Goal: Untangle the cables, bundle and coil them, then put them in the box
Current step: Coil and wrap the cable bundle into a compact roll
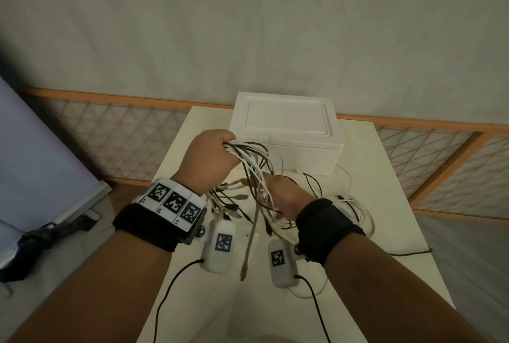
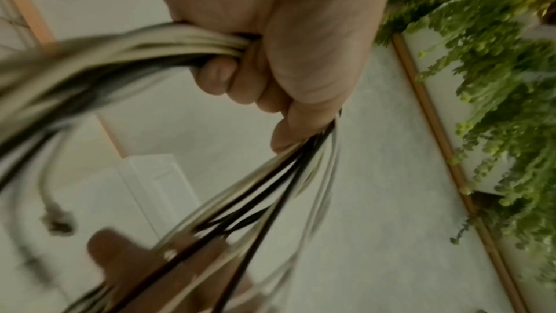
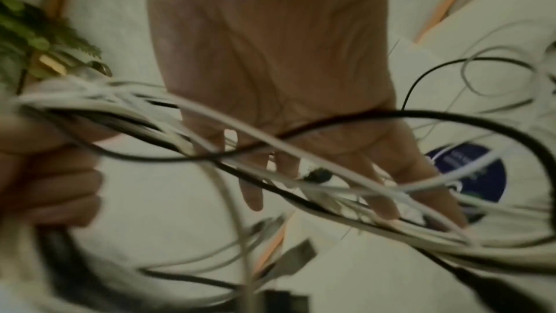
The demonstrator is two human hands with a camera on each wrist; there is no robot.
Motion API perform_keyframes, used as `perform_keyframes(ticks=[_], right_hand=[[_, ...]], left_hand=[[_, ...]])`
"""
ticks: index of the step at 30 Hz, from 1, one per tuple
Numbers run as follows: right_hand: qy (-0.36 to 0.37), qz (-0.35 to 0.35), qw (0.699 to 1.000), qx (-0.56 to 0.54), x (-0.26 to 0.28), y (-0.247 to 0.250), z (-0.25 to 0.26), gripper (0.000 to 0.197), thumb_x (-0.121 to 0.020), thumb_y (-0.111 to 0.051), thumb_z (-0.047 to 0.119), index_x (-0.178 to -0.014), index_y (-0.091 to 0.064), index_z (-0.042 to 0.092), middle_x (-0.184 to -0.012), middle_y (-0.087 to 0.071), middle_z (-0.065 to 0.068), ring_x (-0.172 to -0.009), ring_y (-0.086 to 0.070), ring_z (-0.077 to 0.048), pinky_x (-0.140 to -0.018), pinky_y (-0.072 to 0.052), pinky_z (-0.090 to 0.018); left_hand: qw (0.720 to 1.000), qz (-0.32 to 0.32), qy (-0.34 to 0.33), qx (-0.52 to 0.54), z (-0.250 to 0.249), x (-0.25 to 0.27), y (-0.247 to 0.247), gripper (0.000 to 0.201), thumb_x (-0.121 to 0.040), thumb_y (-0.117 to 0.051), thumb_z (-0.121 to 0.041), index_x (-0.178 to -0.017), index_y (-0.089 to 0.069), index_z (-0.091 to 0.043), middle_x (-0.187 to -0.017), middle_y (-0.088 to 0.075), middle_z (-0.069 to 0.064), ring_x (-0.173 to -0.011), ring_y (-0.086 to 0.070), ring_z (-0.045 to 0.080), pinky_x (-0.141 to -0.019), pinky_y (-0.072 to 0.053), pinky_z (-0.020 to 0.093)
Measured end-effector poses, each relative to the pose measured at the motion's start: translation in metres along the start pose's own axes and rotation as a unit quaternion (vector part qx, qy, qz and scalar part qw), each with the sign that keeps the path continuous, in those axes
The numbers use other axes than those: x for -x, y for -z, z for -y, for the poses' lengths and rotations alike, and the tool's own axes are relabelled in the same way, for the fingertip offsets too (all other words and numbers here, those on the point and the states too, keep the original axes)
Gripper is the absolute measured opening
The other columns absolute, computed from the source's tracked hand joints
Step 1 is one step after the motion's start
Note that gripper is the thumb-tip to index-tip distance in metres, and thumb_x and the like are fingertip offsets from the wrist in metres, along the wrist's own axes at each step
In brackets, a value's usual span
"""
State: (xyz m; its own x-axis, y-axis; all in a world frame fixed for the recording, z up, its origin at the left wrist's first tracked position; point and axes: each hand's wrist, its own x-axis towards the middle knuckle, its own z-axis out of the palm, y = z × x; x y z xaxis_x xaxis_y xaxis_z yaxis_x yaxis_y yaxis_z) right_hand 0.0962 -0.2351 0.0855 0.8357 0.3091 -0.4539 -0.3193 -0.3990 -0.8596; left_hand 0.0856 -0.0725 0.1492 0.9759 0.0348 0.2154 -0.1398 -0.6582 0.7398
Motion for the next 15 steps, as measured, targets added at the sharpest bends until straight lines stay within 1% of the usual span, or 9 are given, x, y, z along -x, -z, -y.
perform_keyframes(ticks=[2,3,5,7,9,10,12,14,15], right_hand=[[-0.065,-0.046,0.997,0.008,-0.007,0.011,-0.016,0.036,-0.095,-0.046,0.04,-0.121,-0.055,0.018,-0.091,-0.055,0.001,-0.081,-0.054,-0.017,-0.083,-0.047,-0.034],[-0.078,-0.063,0.993,0.054,-0.012,0.02,-0.03,0.037,-0.098,-0.043,0.034,-0.128,-0.051,0.013,-0.1,-0.057,-0.002,-0.088,-0.055,-0.02,-0.082,-0.044,-0.03],[-0.061,-0.138,0.979,0.139,-0.013,0.036,-0.051,0.04,-0.1,-0.041,0.026,-0.136,-0.044,0.01,-0.133,-0.052,-0.006,-0.116,-0.051,-0.022,-0.092,-0.039,-0.03],[-0.035,-0.176,0.961,0.211,-0.015,0.049,-0.064,0.044,-0.097,-0.049,0.032,-0.137,-0.045,0.014,-0.139,-0.046,0.004,-0.126,-0.043,-0.016,-0.106,-0.029,-0.028],[-0.01,-0.202,0.946,0.255,-0.013,0.063,-0.07,0.056,-0.088,-0.062,0.038,-0.138,-0.046,0.019,-0.142,-0.043,0.006,-0.132,-0.037,-0.013,-0.113,-0.023,-0.029],[0.007,-0.234,0.933,0.273,-0.014,0.074,-0.074,0.062,-0.083,-0.065,0.038,-0.139,-0.045,0.022,-0.146,-0.042,0.001,-0.136,-0.035,-0.016,-0.113,-0.024,-0.031],[0.045,-0.237,0.917,0.319,-0.011,0.09,-0.082,0.07,-0.077,-0.069,0.03,-0.141,-0.042,0.026,-0.15,-0.037,-0.004,-0.139,-0.031,-0.019,-0.111,-0.026,-0.032],[0.021,-0.19,0.941,0.278,-0.013,0.108,-0.091,0.061,-0.074,-0.074,0.02,-0.131,-0.054,0.029,-0.145,-0.045,0.0,-0.135,-0.039,-0.016,-0.107,-0.032,-0.027],[0.015,-0.18,0.959,0.22,-0.014,0.113,-0.095,0.042,-0.074,-0.075,0.015,-0.113,-0.068,0.028,-0.136,-0.054,-0.001,-0.128,-0.047,-0.016,-0.104,-0.036,-0.026]], left_hand=[[0.999,-0.02,-0.004,0.028,-0.005,0.0,0.013,0.025,-0.074,-0.069,-0.012,-0.054,-0.055,-0.017,-0.052,-0.045,-0.005,-0.045,-0.04,0.003,-0.046,-0.029,0.018],[0.998,-0.041,-0.009,0.044,-0.007,-0.001,0.022,0.016,-0.073,-0.068,-0.015,-0.06,-0.06,-0.01,-0.055,-0.048,-0.001,-0.047,-0.039,0.003,-0.049,-0.031,0.022],[0.995,-0.076,-0.007,0.066,-0.006,-0.006,0.038,0.016,-0.071,-0.067,-0.017,-0.074,-0.068,-0.002,-0.062,-0.056,0.01,-0.056,-0.047,0.009,-0.055,-0.037,0.026],[0.996,-0.08,-0.005,0.033,-0.002,-0.009,0.049,0.02,-0.069,-0.067,-0.019,-0.081,-0.072,-0.005,-0.074,-0.068,0.014,-0.064,-0.059,0.017,-0.06,-0.047,0.031],[0.997,-0.077,0.003,-0.006,0.007,-0.012,0.056,0.002,-0.072,-0.069,-0.009,-0.072,-0.07,-0.01,-0.07,-0.066,0.007,-0.064,-0.061,0.005,-0.062,-0.047,0.024],[0.996,-0.083,0.011,-0.024,0.014,-0.013,0.058,0.014,-0.074,-0.067,-0.002,-0.066,-0.065,-0.014,-0.063,-0.061,0.0,-0.06,-0.057,-0.002,-0.055,-0.042,0.014],[0.994,-0.089,0.041,-0.049,0.025,-0.014,0.06,0.019,-0.075,-0.065,0.001,-0.065,-0.06,-0.014,-0.059,-0.052,-0.006,-0.056,-0.05,0.004,-0.05,-0.034,0.013],[0.991,-0.098,0.077,-0.053,0.034,-0.016,0.063,0.01,-0.078,-0.065,-0.004,-0.071,-0.063,-0.01,-0.058,-0.052,-0.002,-0.056,-0.047,0.014,-0.051,-0.033,0.023],[0.989,-0.103,0.09,-0.05,0.037,-0.017,0.062,0.008,-0.079,-0.065,-0.006,-0.073,-0.064,-0.01,-0.058,-0.053,-0.001,-0.055,-0.047,0.013,-0.051,-0.032,0.023]])
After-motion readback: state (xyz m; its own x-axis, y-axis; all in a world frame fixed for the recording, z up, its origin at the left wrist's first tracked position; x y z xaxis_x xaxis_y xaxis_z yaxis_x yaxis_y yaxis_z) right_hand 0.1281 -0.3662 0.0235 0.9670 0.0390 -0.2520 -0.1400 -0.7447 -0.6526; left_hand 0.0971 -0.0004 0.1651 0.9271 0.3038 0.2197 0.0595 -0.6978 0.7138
